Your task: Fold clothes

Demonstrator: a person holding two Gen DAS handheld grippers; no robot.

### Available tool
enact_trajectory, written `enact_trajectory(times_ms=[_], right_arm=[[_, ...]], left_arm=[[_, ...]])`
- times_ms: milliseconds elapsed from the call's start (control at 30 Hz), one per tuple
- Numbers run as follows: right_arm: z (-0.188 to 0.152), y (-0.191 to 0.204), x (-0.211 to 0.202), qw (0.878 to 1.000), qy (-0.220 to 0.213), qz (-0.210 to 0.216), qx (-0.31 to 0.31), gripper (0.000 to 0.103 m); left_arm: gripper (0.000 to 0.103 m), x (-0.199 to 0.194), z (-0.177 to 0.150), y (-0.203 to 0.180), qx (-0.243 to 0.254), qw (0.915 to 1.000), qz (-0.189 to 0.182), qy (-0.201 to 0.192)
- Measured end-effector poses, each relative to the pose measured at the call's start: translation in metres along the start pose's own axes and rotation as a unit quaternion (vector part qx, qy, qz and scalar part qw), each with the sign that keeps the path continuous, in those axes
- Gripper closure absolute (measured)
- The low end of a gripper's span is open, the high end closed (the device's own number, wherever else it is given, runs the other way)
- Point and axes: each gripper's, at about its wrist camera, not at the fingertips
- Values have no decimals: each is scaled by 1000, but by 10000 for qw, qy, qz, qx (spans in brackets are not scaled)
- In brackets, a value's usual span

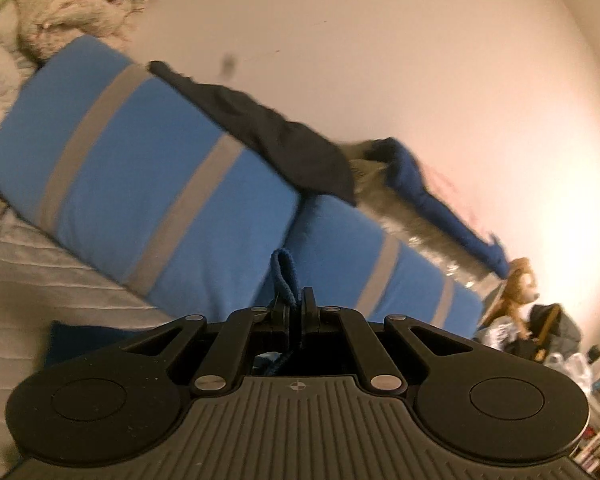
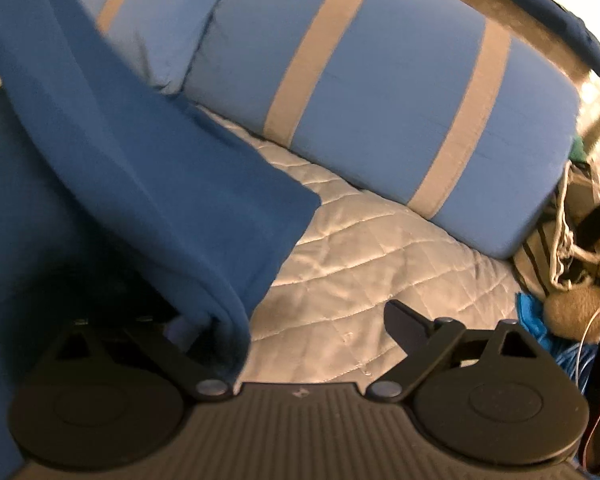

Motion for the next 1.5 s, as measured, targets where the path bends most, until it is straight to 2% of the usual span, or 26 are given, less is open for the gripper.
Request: enact_trajectory(times_ms=[67, 100, 167, 200, 333, 433, 600, 767, 1000, 1133, 1267, 1333, 1367, 1400, 1433, 1467, 1500], right_arm=[[-2, -1, -1, 10000, -24, 75, 60, 17], [-3, -3, -2, 9998, -38, 147, 153, 26], [-3, -6, -3, 9993, -74, 270, 247, 32], [-4, -6, -3, 9991, -97, 327, 252, 39], [-2, 2, -7, 9987, -185, 463, 111, 62], [-2, 9, -12, 9986, -284, 439, -33, 72], [-3, 17, -16, 9983, -341, 388, -272, 73], [-6, 17, -15, 9986, -281, 379, -242, 73], [-11, 15, -12, 9990, -151, 367, -193, 72], [-14, 13, -7, 9992, -5, 401, -60, 71], [-17, 16, -2, 9990, 177, 381, -173, 66], [-20, 19, -6, 9986, 133, 327, -396, 56], [-22, 20, -9, 9982, 103, 292, -515, 51], [-24, 20, -13, 9978, 75, 256, -611, 39], [-26, 18, -16, 9975, 49, 218, -671, 29], [-28, 16, -20, 9972, 16, 200, -715, 26], [-28, 11, -25, 9973, -37, 207, -708, 21]], left_arm=[[98, -1, -1, 13, 82, 9997, 151, 159], [98, -2, -3, 20, 132, 9994, 219, 247], [98, -2, -7, 33, 255, 9981, 336, 451], [98, -2, -9, 39, 323, 9971, 390, 561], [98, -3, -25, 63, 560, 9921, 557, 975], [98, -6, -38, 79, 782, 9873, 710, 1185], [98, -7, -62, 99, 1117, 9796, 718, 1506], [98, -6, -87, 118, 1209, 9716, 643, 1928], [97, 0, -119, 127, 1671, 9516, 791, 2457], [94, -1, -127, 125, 1948, 9441, 910, 2500], [91, -5, -129, 117, 2237, 9345, 1055, 2559], [75, -10, -131, 114, 2407, 9280, 1185, 2586], [74, -14, -132, 114, 2489, 9256, 1237, 2569], [72, -19, -133, 114, 2551, 9241, 1264, 2549], [60, -24, -134, 114, 2600, 9219, 1356, 2531], [52, -29, -135, 114, 2652, 9193, 1467, 2511], [37, -34, -136, 114, 2700, 9167, 1581, 2483]])
Point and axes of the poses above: each gripper's, at about its wrist camera, not at the fingertips, and x roughly the way its jaws point, y to its left, z to its top, and after that the axes turned 1 degree about z, right-handed
